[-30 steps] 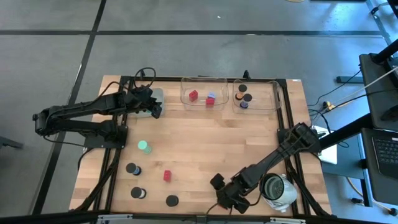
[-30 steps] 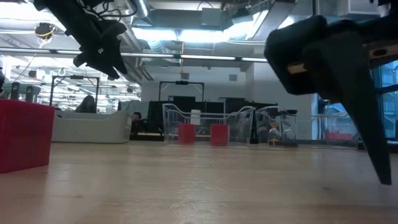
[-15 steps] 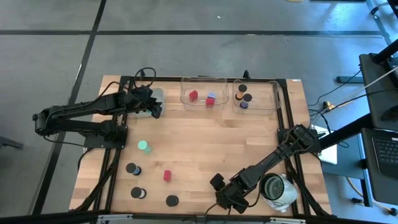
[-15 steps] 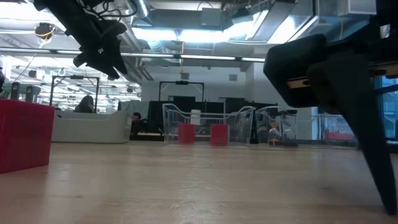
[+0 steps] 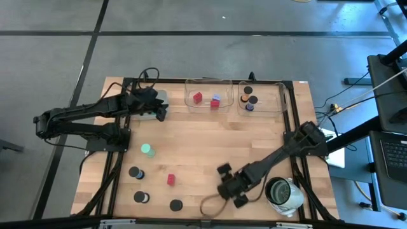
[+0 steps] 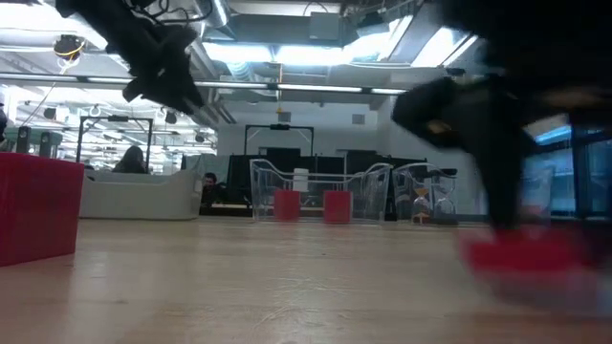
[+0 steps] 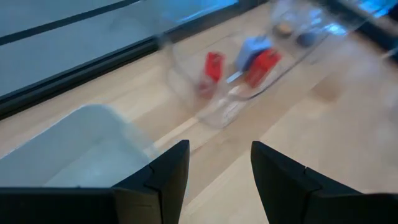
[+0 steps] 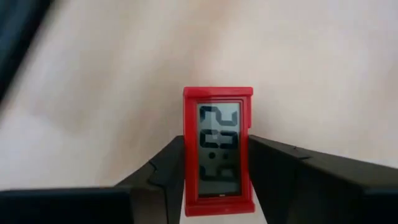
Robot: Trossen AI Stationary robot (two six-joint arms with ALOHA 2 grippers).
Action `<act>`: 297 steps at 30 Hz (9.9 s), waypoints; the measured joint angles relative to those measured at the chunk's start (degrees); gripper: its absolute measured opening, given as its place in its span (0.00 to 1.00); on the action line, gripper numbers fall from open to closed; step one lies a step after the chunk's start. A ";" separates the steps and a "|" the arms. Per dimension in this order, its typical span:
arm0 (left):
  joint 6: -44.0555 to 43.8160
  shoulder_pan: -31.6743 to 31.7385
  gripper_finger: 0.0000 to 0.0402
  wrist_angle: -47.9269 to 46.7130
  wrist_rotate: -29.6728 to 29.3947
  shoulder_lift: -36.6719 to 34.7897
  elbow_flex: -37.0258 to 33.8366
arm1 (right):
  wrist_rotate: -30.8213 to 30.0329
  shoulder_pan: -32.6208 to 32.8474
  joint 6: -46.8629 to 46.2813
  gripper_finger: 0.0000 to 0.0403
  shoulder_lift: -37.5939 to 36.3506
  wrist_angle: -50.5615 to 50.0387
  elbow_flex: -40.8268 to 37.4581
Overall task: Pick & Place Office items
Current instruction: Put the red digital timer into the gray bin, then put the red adapter into the left transparent bin
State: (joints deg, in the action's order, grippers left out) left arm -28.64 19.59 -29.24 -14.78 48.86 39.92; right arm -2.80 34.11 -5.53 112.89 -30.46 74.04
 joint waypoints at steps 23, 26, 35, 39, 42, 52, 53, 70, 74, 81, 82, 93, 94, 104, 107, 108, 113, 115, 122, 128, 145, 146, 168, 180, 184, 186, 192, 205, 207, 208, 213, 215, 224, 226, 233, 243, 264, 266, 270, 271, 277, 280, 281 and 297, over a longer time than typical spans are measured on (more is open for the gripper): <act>-12.20 -5.44 0.52 21.24 17.72 4.25 0.00 | -29.30 -26.80 15.16 0.36 -17.45 14.63 0.24; -12.19 -5.24 0.58 22.62 18.58 7.22 0.00 | -29.11 -28.18 15.62 0.36 -17.49 16.87 0.24; -12.31 -3.94 0.67 38.83 20.54 16.22 0.00 | -26.57 -29.44 15.18 0.36 -17.49 18.07 0.26; -12.82 -4.02 0.67 45.16 23.17 18.85 0.02 | -26.59 -29.46 15.49 0.36 -17.49 18.08 0.26; -14.77 -4.17 0.66 45.79 23.31 20.44 0.02 | -26.78 -29.46 16.65 0.36 -17.49 18.08 0.26; -18.06 -5.50 0.62 47.61 23.38 23.85 0.04 | -26.78 -29.48 18.24 0.36 -17.49 17.90 0.26; -18.01 -5.91 0.61 48.10 23.40 23.85 0.04 | -26.78 -29.48 18.26 0.36 -17.49 17.81 0.26; -18.68 -7.13 0.59 50.30 23.44 23.82 0.04 | -26.76 -29.51 21.50 0.36 -17.49 17.51 0.26; -18.80 -7.13 0.59 50.28 23.29 23.82 0.04 | -26.76 -29.51 21.61 0.36 -17.49 17.51 0.26; -18.80 -7.13 0.52 50.21 23.27 23.80 0.04 | -26.76 -29.51 21.61 0.36 -17.49 17.30 0.28; -18.80 -7.13 0.50 50.21 23.27 23.80 0.04 | -26.76 -29.51 21.61 0.36 -17.49 17.13 0.28; -19.30 -7.06 0.20 49.45 22.68 23.80 0.00 | -27.04 -29.51 23.13 0.36 -17.56 16.79 0.33; -19.44 -7.06 0.19 49.44 22.63 23.80 0.00 | -27.08 -29.51 23.16 0.36 -17.56 16.76 0.33; -19.28 -5.84 0.20 49.42 23.89 23.79 0.00 | -25.69 -29.53 23.86 0.51 -17.76 14.91 0.37; -19.07 -5.20 0.19 49.41 23.99 23.78 0.00 | -23.30 -29.57 21.31 0.61 -18.34 12.53 0.37; -18.95 -4.96 0.19 49.34 23.99 23.78 0.00 | -21.99 -29.59 20.38 0.64 -18.84 10.82 0.37; -18.34 -2.40 0.19 49.21 23.81 23.74 0.00 | -15.30 -29.51 14.57 0.77 -22.38 3.61 0.31; -17.22 -0.99 0.18 48.97 23.42 23.74 0.00 | -14.97 -29.51 11.96 0.79 -24.40 0.26 0.31; -11.46 5.53 0.18 40.56 23.30 23.74 0.07 | -15.85 -29.55 1.99 0.77 -30.29 -9.41 0.33; -7.14 12.75 0.18 29.95 23.31 23.12 0.04 | -15.85 -29.51 -4.34 0.72 -31.48 -16.49 0.33; -0.47 20.86 0.18 -9.89 2.62 3.64 -1.15 | -20.62 -29.51 -4.50 0.65 -31.46 -19.28 0.31; -0.57 20.69 0.18 -9.97 3.06 3.57 -1.89 | -20.79 -29.51 -4.51 0.65 -31.46 -19.26 0.31; -2.08 20.26 0.18 -9.53 0.28 3.61 -10.51 | -20.65 -29.51 -7.43 0.65 -31.44 -19.08 0.31; -2.08 20.26 0.33 -9.56 0.37 3.62 -10.05 | -20.24 -29.51 -7.53 0.65 -31.44 -19.08 0.31; -0.03 20.26 0.38 -9.89 0.49 3.35 -6.39 | -20.15 -29.51 -7.52 0.65 -31.44 -19.10 0.31; 1.04 20.26 0.40 -10.03 1.27 3.14 -3.97 | -20.07 -29.51 -7.51 0.65 -31.44 -19.08 0.31; 1.95 19.36 0.42 -8.96 11.19 1.52 0.92 | -18.76 -29.51 -7.51 0.65 -31.44 -18.71 0.31; -4.14 4.31 0.40 -6.03 17.26 -4.14 0.43 | -10.23 -26.57 -4.29 0.65 -31.41 -10.12 0.28; -6.92 0.26 0.41 -3.88 17.21 -4.46 -0.69 | -10.22 -25.64 -4.29 0.65 -31.41 -9.95 0.28; -8.20 -1.92 0.41 -2.39 16.94 -4.42 -1.35 | -10.21 -25.29 -4.28 0.65 -31.41 -9.89 0.29; -10.65 -12.47 0.42 5.14 14.21 -3.40 -3.55 | -10.17 -23.95 -2.55 0.65 -31.41 -8.79 0.28; -11.08 -16.10 0.43 7.61 13.14 -2.86 -3.92 | -10.19 -23.56 -1.12 0.65 -31.41 -7.76 0.28; -18.96 -29.23 0.53 9.36 12.73 1.05 -3.91 | -8.45 -22.62 2.14 0.65 -29.20 -5.62 0.25; -22.44 -30.87 0.56 9.51 12.87 3.20 -3.91 | -8.29 -22.64 3.03 0.65 -28.09 -4.71 0.24; -33.23 -34.49 0.67 10.13 17.11 11.23 -3.61 | -8.27 -22.69 3.40 0.65 -25.35 -3.10 0.24; -38.16 -33.87 0.73 11.24 29.12 22.90 1.13 | -8.27 -22.69 3.37 0.65 -23.54 -2.11 0.28; 54.09 -34.05 0.72 1.61 29.63 35.85 15.54 | -8.16 -22.58 4.65 0.65 -23.55 -6.53 0.28; 59.56 -34.91 0.72 -0.02 29.61 35.85 15.54 | -8.25 -22.58 4.22 0.65 -23.55 -6.49 0.28; 67.08 -37.39 0.69 -1.66 28.68 35.85 15.54 | -8.31 -22.71 2.76 0.65 -23.55 -6.43 0.28; 68.36 -38.14 0.68 -1.63 28.49 35.85 15.54 | -8.30 -22.71 2.36 0.65 -23.55 -6.43 0.28; 73.04 -43.08 0.65 -2.12 25.86 35.85 15.54 | -8.31 -23.02 -1.33 0.65 -23.55 -6.32 0.28; 74.51 -44.97 0.65 -2.11 23.88 36.04 15.54 | -8.31 -23.02 -2.90 0.65 -23.55 -6.16 0.28; 75.31 -45.43 0.65 -2.15 22.94 36.30 15.54 | -8.31 -23.02 -3.03 0.65 -23.55 -6.16 0.28; 82.60 -46.01 0.65 -2.00 20.33 41.21 15.54 | -8.31 -23.04 -4.27 0.65 -23.55 -5.94 0.28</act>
State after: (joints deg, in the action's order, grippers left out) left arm 53.95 -26.41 -31.24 5.55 90.07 55.46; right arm -11.11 11.07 -9.80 89.34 -36.40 74.32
